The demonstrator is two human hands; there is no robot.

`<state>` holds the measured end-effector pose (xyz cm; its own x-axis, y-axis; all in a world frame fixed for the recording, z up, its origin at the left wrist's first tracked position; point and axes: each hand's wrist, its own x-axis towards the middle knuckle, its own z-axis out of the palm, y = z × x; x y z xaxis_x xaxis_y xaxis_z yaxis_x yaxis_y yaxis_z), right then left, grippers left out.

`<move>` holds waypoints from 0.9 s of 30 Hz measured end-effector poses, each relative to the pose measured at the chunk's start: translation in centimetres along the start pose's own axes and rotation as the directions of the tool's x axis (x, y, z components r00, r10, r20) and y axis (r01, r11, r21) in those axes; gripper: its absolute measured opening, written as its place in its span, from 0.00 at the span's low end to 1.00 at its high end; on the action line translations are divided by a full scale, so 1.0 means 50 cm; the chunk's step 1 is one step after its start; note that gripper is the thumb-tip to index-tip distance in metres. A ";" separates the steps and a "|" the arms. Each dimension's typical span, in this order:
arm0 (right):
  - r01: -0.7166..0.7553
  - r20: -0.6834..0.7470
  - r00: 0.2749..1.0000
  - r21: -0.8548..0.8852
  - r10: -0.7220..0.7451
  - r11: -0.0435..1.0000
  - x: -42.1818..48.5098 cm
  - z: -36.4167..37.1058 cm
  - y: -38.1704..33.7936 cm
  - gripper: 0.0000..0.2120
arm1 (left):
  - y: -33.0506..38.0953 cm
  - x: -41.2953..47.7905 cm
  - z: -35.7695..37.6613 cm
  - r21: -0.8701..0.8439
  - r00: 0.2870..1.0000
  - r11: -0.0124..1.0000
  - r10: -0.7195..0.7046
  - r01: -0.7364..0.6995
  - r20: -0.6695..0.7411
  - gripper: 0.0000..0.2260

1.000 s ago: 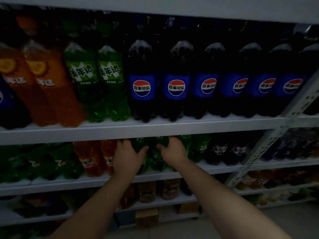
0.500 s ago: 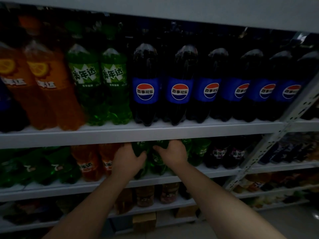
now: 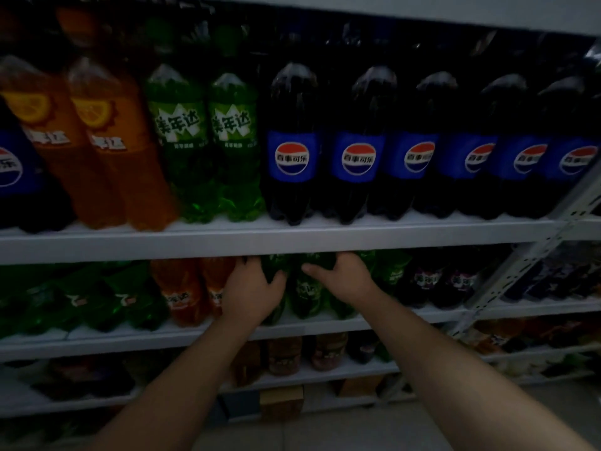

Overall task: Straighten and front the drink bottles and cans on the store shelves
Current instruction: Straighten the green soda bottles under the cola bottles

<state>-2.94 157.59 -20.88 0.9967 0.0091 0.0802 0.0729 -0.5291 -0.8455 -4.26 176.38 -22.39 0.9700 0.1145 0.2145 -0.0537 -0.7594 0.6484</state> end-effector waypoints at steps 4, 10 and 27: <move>-0.007 -0.111 0.994 -0.115 -0.006 0.993 0.000 0.012 0.003 0.26 | -0.012 0.012 -0.017 -0.066 1.000 0.998 0.004 -0.004 0.004 0.22; -0.058 0.040 0.998 0.009 0.057 0.998 0.014 -0.008 0.003 0.22 | -0.012 0.014 -0.025 -0.033 1.000 0.999 0.028 -0.028 0.001 0.24; -0.042 -0.026 0.999 -0.232 0.037 0.972 0.003 0.013 -0.012 0.23 | -0.007 0.011 -0.020 0.258 0.991 0.958 0.103 -0.121 0.082 0.23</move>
<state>-2.83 158.44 -20.72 0.9975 -0.0325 0.0623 0.0208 -0.7113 -0.7026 -3.95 177.36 -21.77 0.9755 -0.0173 0.2194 -0.1076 -0.9071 0.4069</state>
